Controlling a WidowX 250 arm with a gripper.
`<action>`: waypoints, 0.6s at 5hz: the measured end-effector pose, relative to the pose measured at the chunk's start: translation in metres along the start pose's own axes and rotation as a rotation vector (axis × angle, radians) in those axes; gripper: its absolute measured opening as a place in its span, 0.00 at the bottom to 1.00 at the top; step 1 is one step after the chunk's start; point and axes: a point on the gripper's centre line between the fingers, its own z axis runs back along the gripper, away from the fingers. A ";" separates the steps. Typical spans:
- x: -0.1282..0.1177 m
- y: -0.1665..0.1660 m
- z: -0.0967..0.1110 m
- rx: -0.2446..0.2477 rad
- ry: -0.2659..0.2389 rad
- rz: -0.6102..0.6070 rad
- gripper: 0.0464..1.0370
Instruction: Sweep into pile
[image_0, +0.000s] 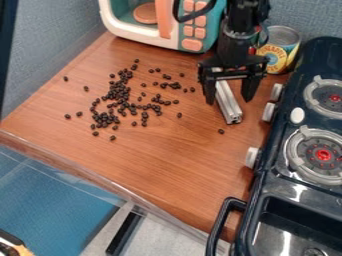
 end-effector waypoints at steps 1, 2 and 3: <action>0.001 0.004 -0.005 -0.044 -0.014 0.013 0.96; 0.005 0.003 -0.005 -0.072 -0.022 0.002 0.96; 0.004 0.000 -0.004 -0.083 -0.015 -0.015 0.96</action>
